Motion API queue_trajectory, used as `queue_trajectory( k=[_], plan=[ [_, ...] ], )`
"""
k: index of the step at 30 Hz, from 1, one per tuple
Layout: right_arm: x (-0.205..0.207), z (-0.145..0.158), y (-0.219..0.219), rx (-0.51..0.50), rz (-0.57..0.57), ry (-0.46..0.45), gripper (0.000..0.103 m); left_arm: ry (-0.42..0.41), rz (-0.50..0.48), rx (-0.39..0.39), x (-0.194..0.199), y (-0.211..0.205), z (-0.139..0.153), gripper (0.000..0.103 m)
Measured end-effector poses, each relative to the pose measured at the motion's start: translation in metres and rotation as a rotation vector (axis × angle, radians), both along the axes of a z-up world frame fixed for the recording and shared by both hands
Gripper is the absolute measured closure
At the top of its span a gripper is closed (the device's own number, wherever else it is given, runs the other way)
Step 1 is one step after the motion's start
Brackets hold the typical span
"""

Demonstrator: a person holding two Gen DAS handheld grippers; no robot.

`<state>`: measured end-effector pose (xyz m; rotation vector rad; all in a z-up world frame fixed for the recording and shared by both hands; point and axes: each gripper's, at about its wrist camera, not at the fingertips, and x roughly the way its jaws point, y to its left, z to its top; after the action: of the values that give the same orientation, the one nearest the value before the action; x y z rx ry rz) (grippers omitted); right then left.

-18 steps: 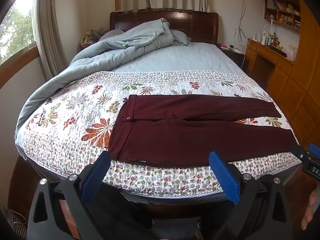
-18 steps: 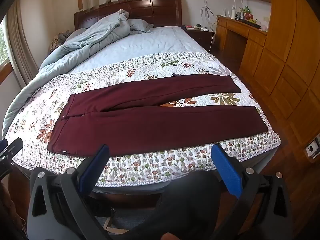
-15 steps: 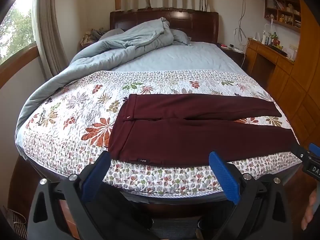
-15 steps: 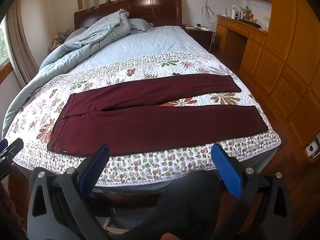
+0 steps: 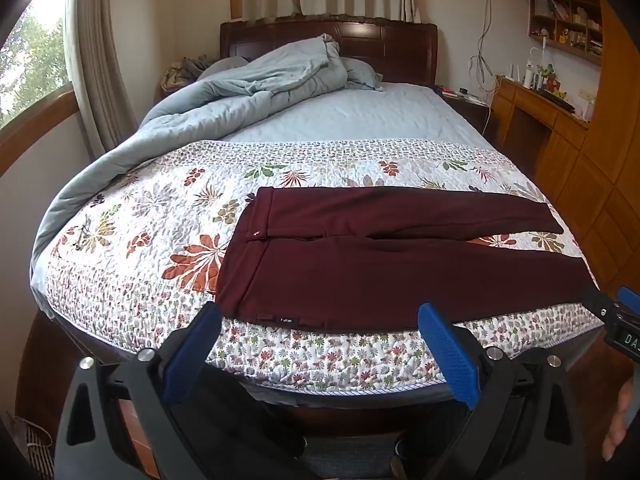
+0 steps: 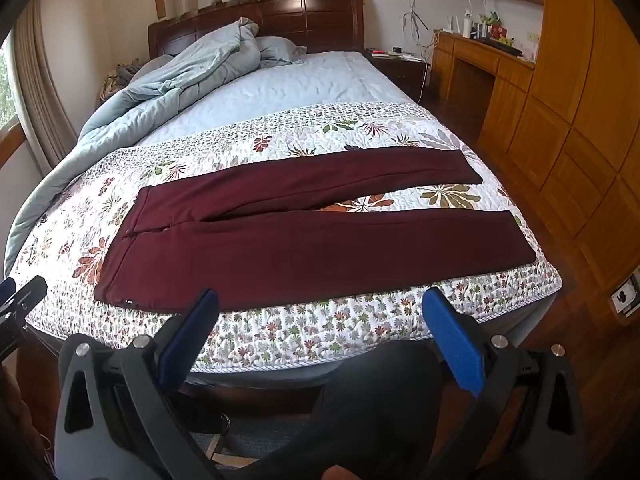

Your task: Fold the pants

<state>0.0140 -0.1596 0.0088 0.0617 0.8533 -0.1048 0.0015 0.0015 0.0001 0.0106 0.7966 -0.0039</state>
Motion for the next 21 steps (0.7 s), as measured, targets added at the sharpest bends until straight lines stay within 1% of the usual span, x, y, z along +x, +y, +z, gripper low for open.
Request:
queue_trajectory(
  k=[21],
  plan=[
    [-0.0020, -0.0028, -0.0010, 0.001, 0.002, 0.003, 0.002, 0.012, 0.001, 0.003, 0.0008, -0.0007, -0.0057, 0.004]
  ],
)
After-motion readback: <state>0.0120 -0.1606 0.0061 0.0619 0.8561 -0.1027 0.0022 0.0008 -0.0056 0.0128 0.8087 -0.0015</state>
